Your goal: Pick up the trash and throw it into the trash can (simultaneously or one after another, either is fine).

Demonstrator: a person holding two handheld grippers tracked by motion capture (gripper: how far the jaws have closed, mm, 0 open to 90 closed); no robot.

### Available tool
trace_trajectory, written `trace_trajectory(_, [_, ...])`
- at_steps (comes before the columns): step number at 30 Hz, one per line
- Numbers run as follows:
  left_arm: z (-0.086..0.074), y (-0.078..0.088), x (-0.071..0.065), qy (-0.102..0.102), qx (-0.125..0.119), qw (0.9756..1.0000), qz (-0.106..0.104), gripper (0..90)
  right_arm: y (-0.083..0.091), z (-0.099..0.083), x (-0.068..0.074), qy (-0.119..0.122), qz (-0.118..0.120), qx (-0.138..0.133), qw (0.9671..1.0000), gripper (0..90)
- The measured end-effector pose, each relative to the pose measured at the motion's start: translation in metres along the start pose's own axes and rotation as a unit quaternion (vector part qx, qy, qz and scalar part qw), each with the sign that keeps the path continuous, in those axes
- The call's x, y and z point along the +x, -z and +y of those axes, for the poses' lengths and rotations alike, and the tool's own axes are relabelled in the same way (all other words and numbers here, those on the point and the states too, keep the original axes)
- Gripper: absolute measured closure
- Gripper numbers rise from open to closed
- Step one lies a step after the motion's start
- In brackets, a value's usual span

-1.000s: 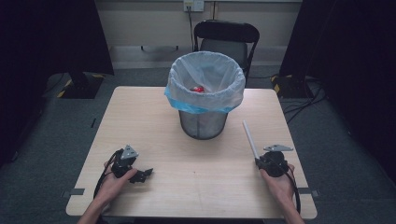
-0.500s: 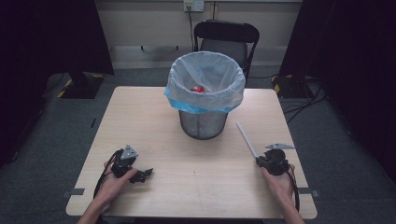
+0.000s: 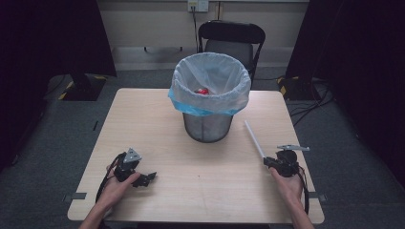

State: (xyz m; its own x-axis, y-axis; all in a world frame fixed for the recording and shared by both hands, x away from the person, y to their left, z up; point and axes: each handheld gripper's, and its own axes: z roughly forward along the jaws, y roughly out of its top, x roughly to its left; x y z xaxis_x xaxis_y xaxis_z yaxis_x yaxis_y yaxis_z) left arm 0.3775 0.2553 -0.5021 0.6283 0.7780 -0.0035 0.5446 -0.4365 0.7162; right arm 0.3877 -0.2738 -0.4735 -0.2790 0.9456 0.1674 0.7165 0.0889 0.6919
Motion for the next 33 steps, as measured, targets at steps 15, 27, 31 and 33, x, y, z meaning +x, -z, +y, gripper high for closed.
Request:
trace_trajectory(15, [0.0, 0.0, 0.0, 0.0, 0.0, 1.0, 0.0, 0.2, 0.02, 0.021, 0.0, -0.012, 0.005, -0.06, 0.9981, 80.8])
trace_trajectory(27, [0.0, 0.0, 0.0, 0.0, 0.0, 1.0, 0.0, 0.2, 0.026, 0.053, 0.004, -0.021, 0.003, -0.095, 0.9953, 80.9])
trace_trajectory(31, [0.0, 0.0, 0.0, 0.0, 0.0, 1.0, 0.0, 0.2, 0.03, 0.064, 0.005, -0.014, -0.004, -0.104, 0.9945, 80.9])
trace_trajectory(33, [0.0, 0.0, 0.0, 0.0, 0.0, 1.0, 0.0, 0.2, 0.032, 0.069, 0.008, -0.007, -0.008, -0.105, 0.9944, 80.8])
